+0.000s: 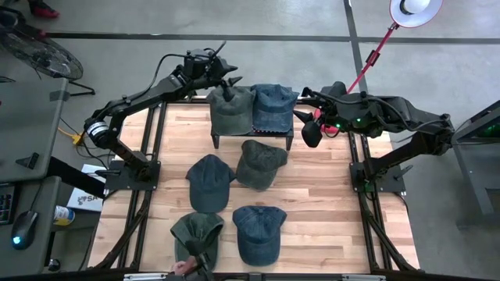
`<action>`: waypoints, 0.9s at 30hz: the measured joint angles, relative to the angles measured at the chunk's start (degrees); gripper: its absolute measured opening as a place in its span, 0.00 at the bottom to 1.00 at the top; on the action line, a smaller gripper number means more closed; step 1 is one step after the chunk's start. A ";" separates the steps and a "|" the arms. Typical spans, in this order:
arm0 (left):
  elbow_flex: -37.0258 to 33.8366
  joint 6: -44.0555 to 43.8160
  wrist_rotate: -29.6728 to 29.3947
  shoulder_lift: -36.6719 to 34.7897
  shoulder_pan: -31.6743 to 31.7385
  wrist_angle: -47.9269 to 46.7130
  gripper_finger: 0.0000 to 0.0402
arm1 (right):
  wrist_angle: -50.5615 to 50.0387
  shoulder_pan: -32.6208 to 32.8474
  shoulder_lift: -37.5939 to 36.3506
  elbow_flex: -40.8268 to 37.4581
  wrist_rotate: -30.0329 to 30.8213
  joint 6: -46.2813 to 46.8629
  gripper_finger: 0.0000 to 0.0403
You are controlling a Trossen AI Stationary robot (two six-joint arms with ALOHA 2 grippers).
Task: Pick & Place hat
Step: Stack the bottom dark blue cap on top of the other dark blue cap on the shelf
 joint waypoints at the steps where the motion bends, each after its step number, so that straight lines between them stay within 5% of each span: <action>1: 0.00 -0.02 -0.20 0.00 0.00 0.35 0.45 | 0.00 0.00 0.00 0.00 -0.03 0.02 0.53; 8: 1.35 -0.52 0.28 -2.54 0.00 1.79 0.45 | -2.92 0.00 0.00 0.00 -2.25 0.21 0.53; 15: 5.75 -6.98 2.83 -8.35 0.00 -6.82 0.45 | -9.16 0.00 -0.12 -1.55 -5.78 2.38 0.53; 24: 6.01 -15.28 7.52 -16.20 -0.34 -27.30 0.45 | -0.95 1.23 -0.06 -16.28 -20.16 -3.19 0.53; 27: 6.03 -16.60 4.76 -18.12 -3.34 -33.12 0.45 | 4.55 1.74 -0.07 -21.98 -23.62 -3.89 0.53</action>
